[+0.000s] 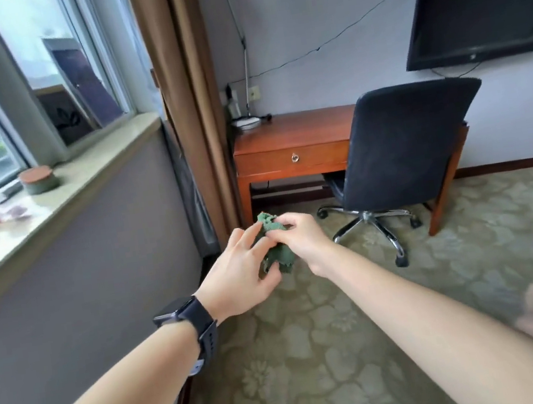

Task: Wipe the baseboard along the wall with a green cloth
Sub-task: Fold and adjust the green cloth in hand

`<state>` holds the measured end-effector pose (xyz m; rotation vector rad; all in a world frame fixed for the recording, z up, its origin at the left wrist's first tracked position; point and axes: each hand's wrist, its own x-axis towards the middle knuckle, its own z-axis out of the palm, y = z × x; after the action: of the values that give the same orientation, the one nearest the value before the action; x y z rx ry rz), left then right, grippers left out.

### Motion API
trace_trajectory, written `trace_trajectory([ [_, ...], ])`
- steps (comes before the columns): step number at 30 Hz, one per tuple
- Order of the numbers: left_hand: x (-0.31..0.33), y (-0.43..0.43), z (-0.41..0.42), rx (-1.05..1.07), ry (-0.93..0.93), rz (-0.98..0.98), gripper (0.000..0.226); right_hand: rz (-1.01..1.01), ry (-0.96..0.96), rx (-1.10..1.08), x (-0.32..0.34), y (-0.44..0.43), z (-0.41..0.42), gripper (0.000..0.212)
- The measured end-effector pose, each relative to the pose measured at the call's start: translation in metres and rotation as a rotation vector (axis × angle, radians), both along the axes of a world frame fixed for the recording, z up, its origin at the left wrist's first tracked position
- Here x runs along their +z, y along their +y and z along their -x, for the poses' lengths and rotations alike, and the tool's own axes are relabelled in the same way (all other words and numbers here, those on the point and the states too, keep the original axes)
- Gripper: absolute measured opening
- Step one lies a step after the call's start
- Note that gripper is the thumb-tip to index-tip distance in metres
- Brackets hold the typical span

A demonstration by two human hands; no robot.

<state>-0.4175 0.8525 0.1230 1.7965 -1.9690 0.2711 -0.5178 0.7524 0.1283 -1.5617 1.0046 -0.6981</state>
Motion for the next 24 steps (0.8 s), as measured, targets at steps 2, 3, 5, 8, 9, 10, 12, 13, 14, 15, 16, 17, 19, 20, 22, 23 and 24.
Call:
trace_trajectory([
  [2, 0.003, -0.054, -0.020, -0.022, 0.033, -0.015, 0.035, -0.036, -0.033, 0.076, 0.006, -0.050, -0.011, 0.028],
  [3, 0.004, -0.082, -0.030, -0.024, 0.044, -0.030, 0.033, -0.073, -0.050, 0.106, 0.010, -0.076, -0.018, 0.026],
  [5, 0.007, -0.134, -0.047, -0.009, 0.072, -0.065, 0.027, -0.110, -0.034, 0.128, 0.015, -0.121, -0.031, 0.029],
  [8, 0.010, -0.206, -0.068, 0.009, 0.122, -0.090, 0.022, -0.081, 0.045, 0.113, 0.015, -0.188, -0.051, 0.037],
  [9, 0.009, -0.224, -0.073, 0.011, 0.113, -0.110, 0.024, -0.073, 0.073, 0.108, 0.014, -0.205, -0.055, 0.037],
  [10, 0.009, -0.250, -0.080, 0.010, 0.101, -0.129, 0.028, -0.067, 0.093, 0.105, 0.014, -0.229, -0.061, 0.038],
  [12, 0.007, -0.302, -0.093, 0.016, 0.096, -0.149, 0.039, -0.059, 0.121, 0.105, 0.011, -0.278, -0.072, 0.042],
  [13, 0.006, -0.328, -0.099, 0.020, 0.112, -0.162, 0.047, -0.051, 0.140, 0.110, 0.008, -0.303, -0.077, 0.046],
  [14, 0.004, -0.350, -0.104, 0.016, 0.130, -0.181, 0.057, -0.041, 0.162, 0.120, 0.006, -0.324, -0.081, 0.049],
  [15, 0.001, -0.378, -0.110, 0.000, 0.151, -0.208, 0.065, -0.032, 0.173, 0.133, 0.004, -0.352, -0.088, 0.052],
  [16, -0.003, -0.405, -0.115, -0.015, 0.175, -0.241, 0.071, -0.022, 0.185, 0.146, 0.001, -0.380, -0.095, 0.052],
  [17, -0.007, -0.433, -0.120, -0.021, 0.200, -0.265, 0.074, -0.009, 0.197, 0.160, -0.002, -0.409, -0.102, 0.051],
  [19, -0.012, -0.484, -0.130, 0.015, 0.241, -0.285, 0.075, 0.027, 0.220, 0.184, -0.005, -0.461, -0.115, 0.045],
  [20, -0.014, -0.511, -0.136, 0.051, 0.259, -0.289, 0.074, 0.038, 0.224, 0.194, -0.007, -0.488, -0.123, 0.040],
  [22, -0.018, -0.562, -0.150, 0.110, 0.279, -0.310, 0.065, 0.029, 0.237, 0.197, -0.013, -0.540, -0.139, 0.034],
  [23, -0.020, -0.586, -0.158, 0.122, 0.283, -0.326, 0.059, 0.017, 0.244, 0.194, -0.017, -0.565, -0.146, 0.034],
  [24, -0.021, -0.604, -0.164, 0.127, 0.281, -0.338, 0.055, 0.012, 0.250, 0.190, -0.020, -0.584, -0.152, 0.033],
])
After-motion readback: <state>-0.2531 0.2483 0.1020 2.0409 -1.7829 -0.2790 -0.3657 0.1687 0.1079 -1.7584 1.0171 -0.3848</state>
